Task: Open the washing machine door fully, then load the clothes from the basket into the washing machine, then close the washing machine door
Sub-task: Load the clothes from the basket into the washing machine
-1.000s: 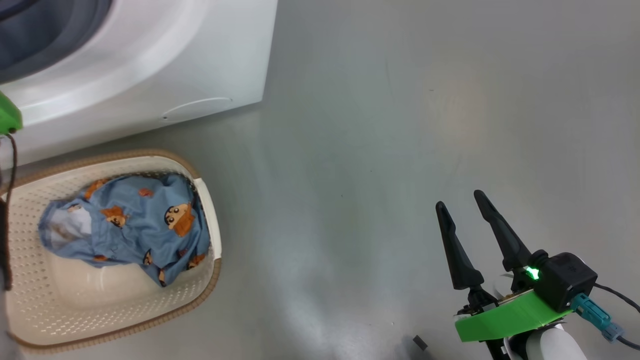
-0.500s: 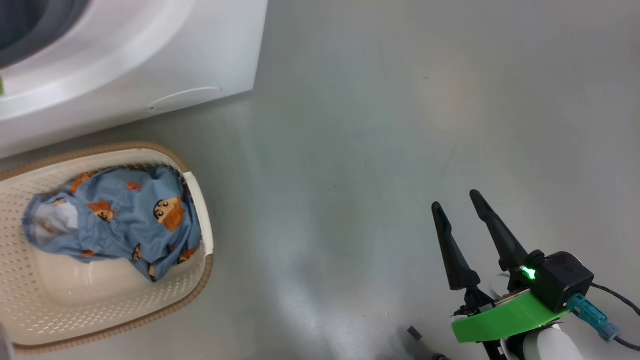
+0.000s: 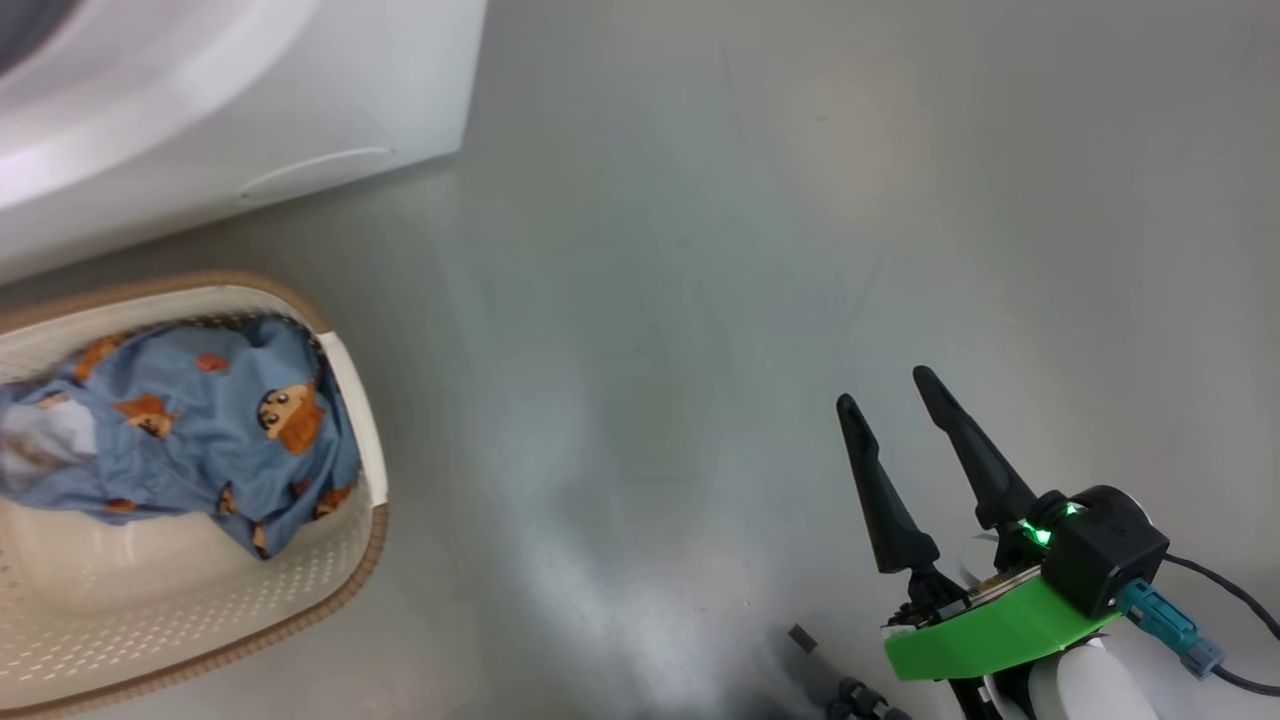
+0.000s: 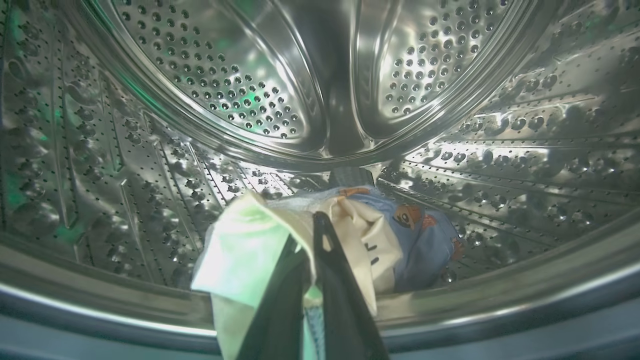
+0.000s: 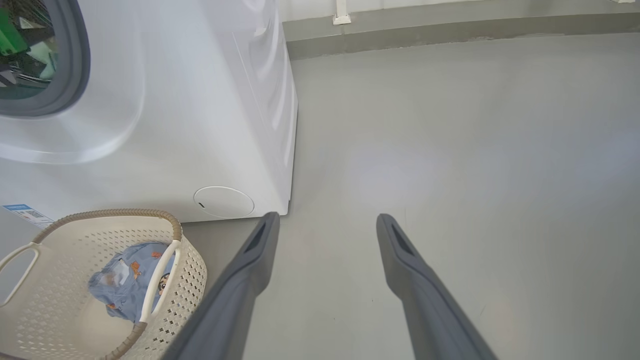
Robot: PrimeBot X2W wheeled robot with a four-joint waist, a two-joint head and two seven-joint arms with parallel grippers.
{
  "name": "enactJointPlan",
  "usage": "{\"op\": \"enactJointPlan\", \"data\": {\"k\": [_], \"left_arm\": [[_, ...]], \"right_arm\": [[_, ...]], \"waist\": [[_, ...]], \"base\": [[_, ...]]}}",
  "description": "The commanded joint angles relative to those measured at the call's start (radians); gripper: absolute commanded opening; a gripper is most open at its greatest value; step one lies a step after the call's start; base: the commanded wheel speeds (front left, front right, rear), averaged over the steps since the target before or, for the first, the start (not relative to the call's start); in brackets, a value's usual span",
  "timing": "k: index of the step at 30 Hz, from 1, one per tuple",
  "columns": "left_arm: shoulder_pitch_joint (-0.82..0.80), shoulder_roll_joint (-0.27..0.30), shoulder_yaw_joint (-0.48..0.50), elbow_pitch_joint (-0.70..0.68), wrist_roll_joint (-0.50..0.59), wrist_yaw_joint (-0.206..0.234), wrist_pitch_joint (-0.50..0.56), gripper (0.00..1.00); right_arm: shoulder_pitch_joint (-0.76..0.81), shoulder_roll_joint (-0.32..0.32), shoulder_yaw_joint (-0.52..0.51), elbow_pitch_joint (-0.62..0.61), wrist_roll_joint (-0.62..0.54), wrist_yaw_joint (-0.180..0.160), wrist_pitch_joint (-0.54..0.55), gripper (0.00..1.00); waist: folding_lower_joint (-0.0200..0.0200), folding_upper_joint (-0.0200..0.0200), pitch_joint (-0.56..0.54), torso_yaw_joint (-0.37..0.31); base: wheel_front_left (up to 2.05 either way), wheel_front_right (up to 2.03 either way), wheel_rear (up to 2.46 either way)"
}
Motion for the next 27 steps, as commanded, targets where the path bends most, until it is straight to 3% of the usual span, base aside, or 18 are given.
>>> {"op": "enactJointPlan", "data": {"k": [1,11,21,27], "left_arm": [[-0.024,0.060,0.003,-0.022,0.006,0.004,-0.011,0.00],[-0.104,0.083,-0.020,-0.066,0.020,0.011,-0.030,0.00],[-0.089,0.112,-0.010,-0.259,0.042,0.040,-0.031,0.00],[-0.067,0.142,-0.045,-0.170,0.076,0.031,-0.031,0.00]], "right_arm": [[0.011,-0.004,0.025,-0.024,-0.014,0.002,-0.005,1.00],[0.017,-0.004,0.041,-0.028,-0.020,0.002,-0.005,1.00],[0.019,-0.004,0.058,-0.028,-0.018,0.002,-0.005,1.00],[0.026,-0.004,0.077,-0.020,-0.015,0.002,-0.005,1.00]], "waist": [[0.0000,0.0000,0.014,-0.012],[0.0000,0.0000,0.059,-0.022],[0.0000,0.0000,0.086,-0.041],[0.0000,0.0000,0.084,-0.066]], "base": [[0.00,0.00,0.00],[0.00,0.00,0.00],[0.00,0.00,0.00],[0.00,0.00,0.00]]}}
